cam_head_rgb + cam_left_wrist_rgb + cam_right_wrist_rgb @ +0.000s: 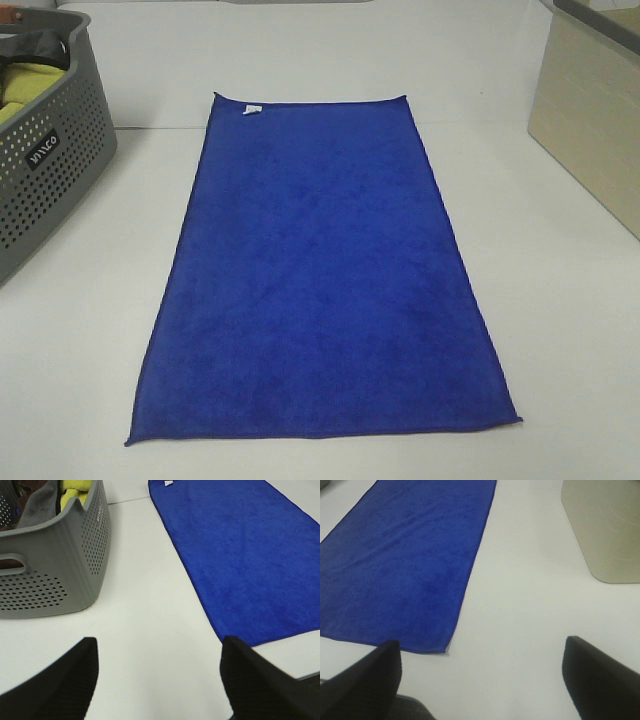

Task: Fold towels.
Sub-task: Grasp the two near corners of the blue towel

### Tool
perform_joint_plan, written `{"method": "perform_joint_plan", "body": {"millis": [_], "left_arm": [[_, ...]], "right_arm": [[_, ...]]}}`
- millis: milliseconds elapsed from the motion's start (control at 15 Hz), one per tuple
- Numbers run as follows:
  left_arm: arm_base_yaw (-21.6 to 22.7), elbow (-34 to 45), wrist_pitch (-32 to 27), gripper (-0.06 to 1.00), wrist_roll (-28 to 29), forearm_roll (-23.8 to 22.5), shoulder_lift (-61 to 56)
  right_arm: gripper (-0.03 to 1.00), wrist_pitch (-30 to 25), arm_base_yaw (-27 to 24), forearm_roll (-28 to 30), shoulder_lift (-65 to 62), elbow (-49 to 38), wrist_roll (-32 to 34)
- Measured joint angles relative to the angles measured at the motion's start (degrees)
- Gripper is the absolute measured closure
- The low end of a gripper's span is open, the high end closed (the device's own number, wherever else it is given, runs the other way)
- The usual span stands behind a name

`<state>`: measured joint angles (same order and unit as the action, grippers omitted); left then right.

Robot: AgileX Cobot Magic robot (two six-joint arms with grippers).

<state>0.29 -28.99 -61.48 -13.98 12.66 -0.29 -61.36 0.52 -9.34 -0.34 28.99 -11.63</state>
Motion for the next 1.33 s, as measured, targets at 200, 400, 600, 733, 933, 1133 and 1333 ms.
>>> {"method": "perform_joint_plan", "body": {"millis": [200,400,600,733,933,1133,1333], "left_arm": [[0.0,0.0,0.0,0.28,0.0,0.0,0.0],[0.0,0.0,0.0,0.28,0.0,0.0,0.0],[0.0,0.0,0.0,0.28,0.0,0.0,0.0],[0.0,0.0,0.0,0.28,0.0,0.0,0.0],[0.0,0.0,0.0,0.28,0.0,0.0,0.0],[0.0,0.0,0.0,0.28,0.0,0.0,0.0],[0.0,0.0,0.0,0.28,0.0,0.0,0.0]], "right_arm": [[0.14,0.0,0.0,0.0,0.0,0.0,0.0],[0.14,0.0,0.0,0.0,0.0,0.0,0.0],[0.14,0.0,0.0,0.0,0.0,0.0,0.0],[0.14,0.0,0.0,0.0,0.0,0.0,0.0],[0.14,0.0,0.0,0.0,0.0,0.0,0.0],[0.14,0.0,0.0,0.0,0.0,0.0,0.0],[0.14,0.0,0.0,0.0,0.0,0.0,0.0]]}}
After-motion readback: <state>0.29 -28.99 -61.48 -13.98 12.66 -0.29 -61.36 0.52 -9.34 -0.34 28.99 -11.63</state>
